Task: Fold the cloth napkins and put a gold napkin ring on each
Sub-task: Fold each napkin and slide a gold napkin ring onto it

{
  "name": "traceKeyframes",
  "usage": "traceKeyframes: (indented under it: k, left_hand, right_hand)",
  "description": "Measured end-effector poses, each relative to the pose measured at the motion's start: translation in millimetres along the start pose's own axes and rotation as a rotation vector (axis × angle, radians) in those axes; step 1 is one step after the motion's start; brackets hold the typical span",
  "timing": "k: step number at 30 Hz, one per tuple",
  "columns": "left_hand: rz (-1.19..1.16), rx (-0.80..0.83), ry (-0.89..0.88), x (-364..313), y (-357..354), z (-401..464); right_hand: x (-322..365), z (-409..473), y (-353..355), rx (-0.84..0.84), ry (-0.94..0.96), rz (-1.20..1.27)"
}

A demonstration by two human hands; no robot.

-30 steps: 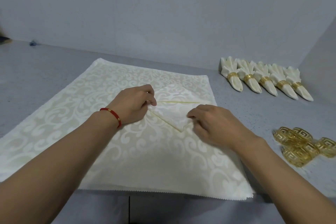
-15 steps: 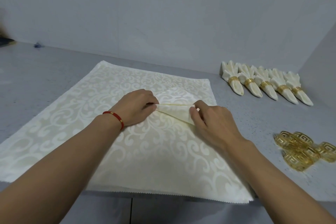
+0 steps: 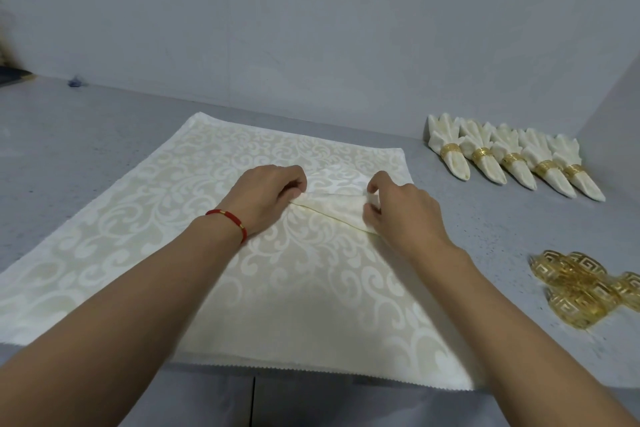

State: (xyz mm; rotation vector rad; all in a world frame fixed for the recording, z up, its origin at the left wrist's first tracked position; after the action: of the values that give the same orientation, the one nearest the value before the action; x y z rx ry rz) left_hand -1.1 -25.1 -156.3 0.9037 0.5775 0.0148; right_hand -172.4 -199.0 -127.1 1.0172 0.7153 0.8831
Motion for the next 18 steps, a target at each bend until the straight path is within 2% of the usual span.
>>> traceKeyframes:
  k: [5,9,11,15,18]
  left_hand:
    - [0.098,-0.027,-0.043,-2.2,-4.6,1.6]
    - [0.133,0.002,-0.007,-6.8,-6.2,5.1]
    - [0.146,0.017,-0.017,-8.1,-7.7,5.9]
    - [0.153,-0.009,-0.089,-7.9,-9.4,7.5]
    - [0.136,0.001,-0.065,-7.0,-11.9,7.7]
  right_hand:
    - [17.1,7.9,-1.0,0.069,0.054,-0.329]
    - [25.7,26.6,14.9,0.104,0.097,-0.352]
    - [35.6,48.0,22.2,0.135,0.047,-0.184]
    - [53.1,82.8,2.5,0.030,-0.218,0.480]
    - [44.2,81.2,-30.9,-0.037,-0.419,0.715]
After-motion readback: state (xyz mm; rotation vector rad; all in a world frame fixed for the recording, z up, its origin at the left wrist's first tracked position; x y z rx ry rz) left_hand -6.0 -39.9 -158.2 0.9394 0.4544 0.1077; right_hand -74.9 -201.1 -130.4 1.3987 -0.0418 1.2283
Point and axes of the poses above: each hand's wrist, its own z-axis towards the middle knuckle, its own y-axis out of the back of the hand, x = y × z, the point moved 1 cm from there along z, towards the middle knuckle, and after that the axes turned 7 degrees about -z, right-handed, at the moved point
